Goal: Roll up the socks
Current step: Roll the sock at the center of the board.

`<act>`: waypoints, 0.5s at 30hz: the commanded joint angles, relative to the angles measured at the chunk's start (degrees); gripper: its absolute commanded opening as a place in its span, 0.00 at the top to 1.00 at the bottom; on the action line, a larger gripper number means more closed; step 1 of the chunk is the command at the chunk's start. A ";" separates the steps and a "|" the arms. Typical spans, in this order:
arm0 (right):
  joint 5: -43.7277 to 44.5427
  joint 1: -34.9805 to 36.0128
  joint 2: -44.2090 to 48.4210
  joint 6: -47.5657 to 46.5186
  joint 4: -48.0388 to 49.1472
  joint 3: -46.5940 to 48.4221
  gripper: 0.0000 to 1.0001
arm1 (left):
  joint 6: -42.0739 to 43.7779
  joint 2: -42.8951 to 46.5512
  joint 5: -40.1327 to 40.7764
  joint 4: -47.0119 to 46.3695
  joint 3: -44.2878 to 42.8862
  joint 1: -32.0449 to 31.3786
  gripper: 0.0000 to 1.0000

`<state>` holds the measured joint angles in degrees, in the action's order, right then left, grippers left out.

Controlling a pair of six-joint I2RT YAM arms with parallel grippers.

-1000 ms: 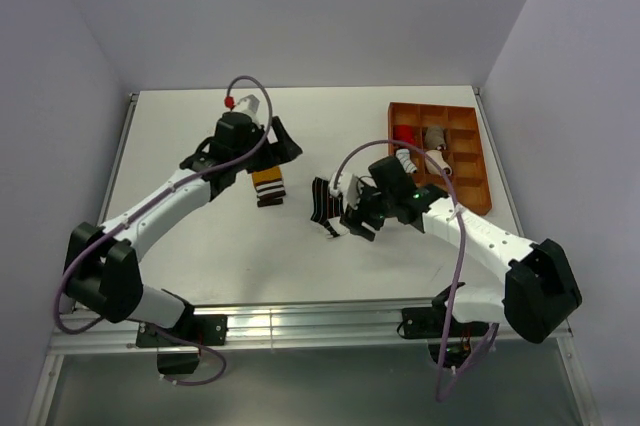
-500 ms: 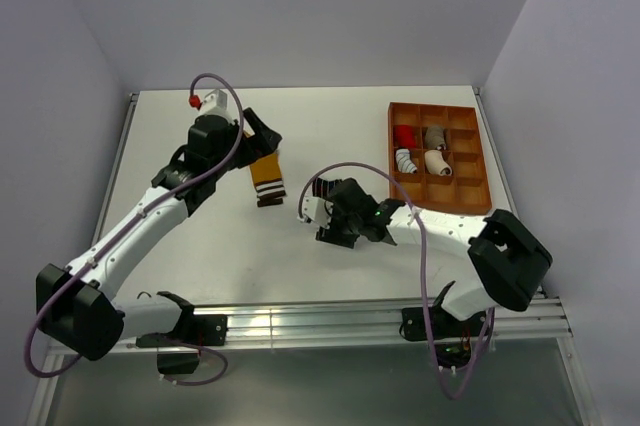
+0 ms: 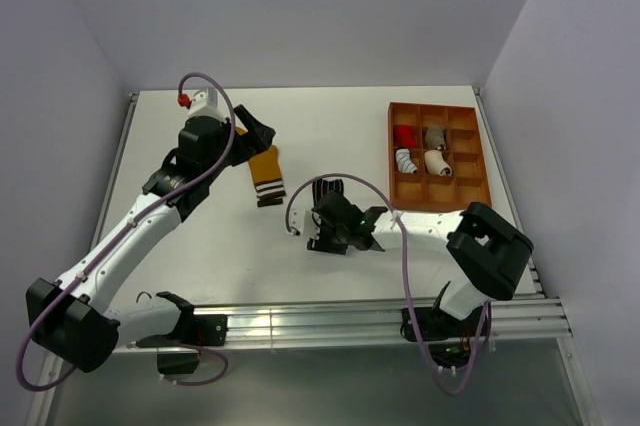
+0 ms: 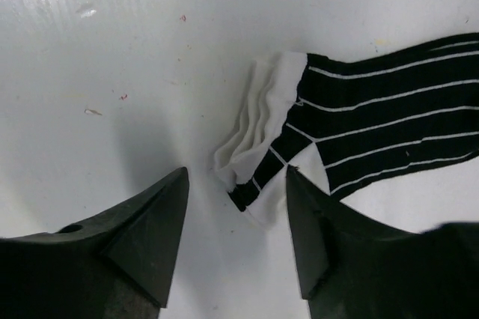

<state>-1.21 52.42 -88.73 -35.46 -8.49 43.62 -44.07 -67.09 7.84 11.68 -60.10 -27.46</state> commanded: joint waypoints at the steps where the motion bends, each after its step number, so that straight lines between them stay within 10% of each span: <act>1: 2.26 0.57 -1.62 0.31 2.51 2.09 0.41 | 1.62 1.17 0.34 -2.10 0.51 0.13 0.04; 15: -4.57 -3.98 -4.00 1.10 -5.21 7.62 0.85 | 2.42 -0.06 -1.51 -5.26 3.40 0.13 0.04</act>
<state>-1.04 50.65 -92.82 -35.05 -9.54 47.40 -42.65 -67.33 7.33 9.91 -57.43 -27.46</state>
